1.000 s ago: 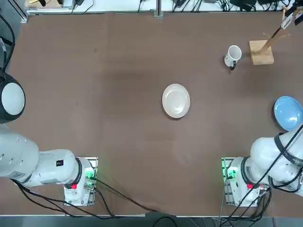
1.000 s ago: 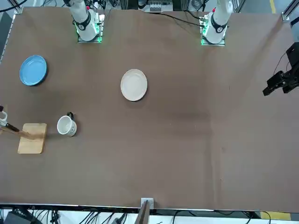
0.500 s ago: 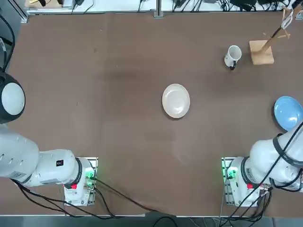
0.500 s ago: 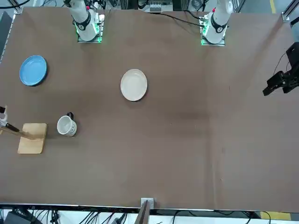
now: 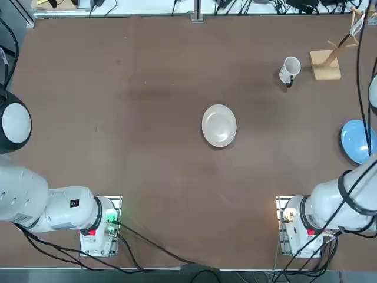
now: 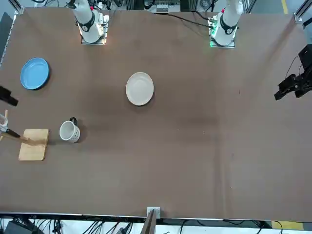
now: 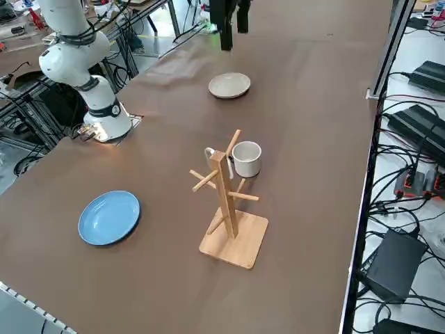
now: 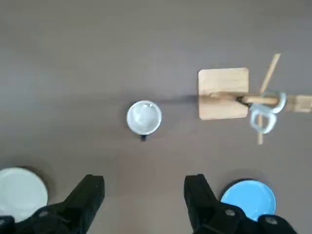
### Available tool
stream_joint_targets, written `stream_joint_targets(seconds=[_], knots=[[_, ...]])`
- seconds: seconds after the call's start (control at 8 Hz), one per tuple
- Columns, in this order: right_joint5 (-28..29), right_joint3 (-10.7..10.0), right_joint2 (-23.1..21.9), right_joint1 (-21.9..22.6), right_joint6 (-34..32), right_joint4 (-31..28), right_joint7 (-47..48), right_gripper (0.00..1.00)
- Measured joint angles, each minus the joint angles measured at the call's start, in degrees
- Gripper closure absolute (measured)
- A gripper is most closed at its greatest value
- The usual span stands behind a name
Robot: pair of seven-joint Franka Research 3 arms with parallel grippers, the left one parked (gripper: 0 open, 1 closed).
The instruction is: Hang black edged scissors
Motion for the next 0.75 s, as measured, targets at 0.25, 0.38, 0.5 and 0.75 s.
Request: stream_joint_targets(seconds=[0.25, 0.38, 0.5, 0.75], knots=[[0.0, -0.1, -4.8, 1.3, -0.2, -5.7, 0.2, 0.0], [0.2, -0.5, -7.4, 1.9, -0.1, -9.4, 0.1, 0.0], [0.9, -1.6, -10.1, 3.4, 0.0, -13.4, 0.1, 0.0], [3.3, -4.1, -15.7, 6.8, 0.2, -20.4, 0.1, 0.0]])
